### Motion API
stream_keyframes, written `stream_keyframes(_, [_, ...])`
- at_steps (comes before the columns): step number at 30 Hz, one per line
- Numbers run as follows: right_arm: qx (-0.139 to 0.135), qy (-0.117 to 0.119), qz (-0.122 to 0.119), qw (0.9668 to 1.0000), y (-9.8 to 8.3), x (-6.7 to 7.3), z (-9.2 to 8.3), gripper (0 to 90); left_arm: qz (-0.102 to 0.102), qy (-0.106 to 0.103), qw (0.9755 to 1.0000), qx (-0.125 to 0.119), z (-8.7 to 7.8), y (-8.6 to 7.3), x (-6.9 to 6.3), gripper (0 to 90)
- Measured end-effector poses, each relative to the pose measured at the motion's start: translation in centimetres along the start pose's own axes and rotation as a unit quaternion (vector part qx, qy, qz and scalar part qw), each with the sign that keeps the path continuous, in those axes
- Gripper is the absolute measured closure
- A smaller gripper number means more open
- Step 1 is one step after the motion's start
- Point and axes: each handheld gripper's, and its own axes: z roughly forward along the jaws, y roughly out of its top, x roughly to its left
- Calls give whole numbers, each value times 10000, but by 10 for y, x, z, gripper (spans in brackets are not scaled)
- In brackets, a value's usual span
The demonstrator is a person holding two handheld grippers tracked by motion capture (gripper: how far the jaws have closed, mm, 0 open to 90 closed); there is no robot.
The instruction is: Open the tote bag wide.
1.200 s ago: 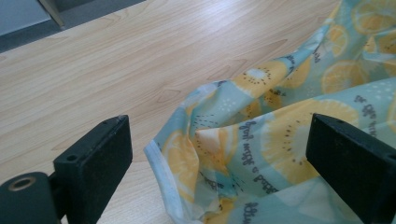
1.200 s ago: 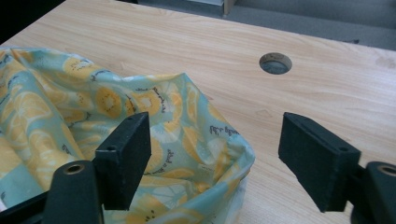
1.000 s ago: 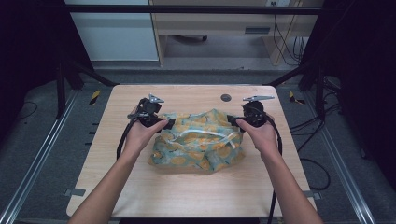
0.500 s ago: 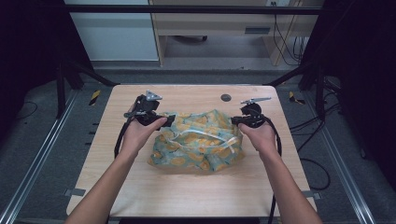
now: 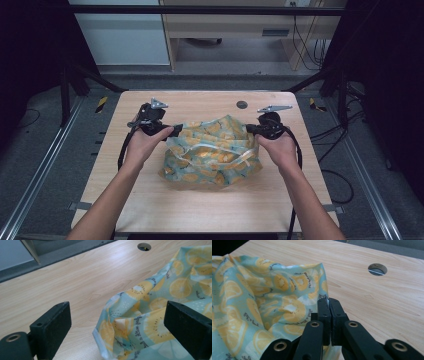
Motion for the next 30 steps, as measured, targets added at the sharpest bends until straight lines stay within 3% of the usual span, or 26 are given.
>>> stream_keyframes(11, [-55, 106, -195, 9997, -1, 12, -8, 888, -128, -17, 9999, -19, 12, 0, -1, 77])
stream_keyframes(15, [-67, 146, -219, 9996, -2, 15, -10, 888, -108, -39, 9998, 131, 18, -2, -1, 93])
stream_keyframes(20, [-119, 199, -259, 9994, -3, 18, -13, 888, -169, 2, 9998, 127, 19, -3, 0, 122])
stream_keyframes(22, [-154, 254, -223, 9993, -6, 20, -15, 889, -189, -4, 9997, 148, 19, -3, 0, 207])
stream_keyframes(26, [-153, 277, -223, 9993, -11, 20, -15, 889, -199, -116, 9995, 231, 16, -4, -3, 289])
stream_keyframes(30, [-156, 289, -224, 9992, -13, 20, -17, 888, -113, -136, 9994, 302, 14, -7, -4, 290])
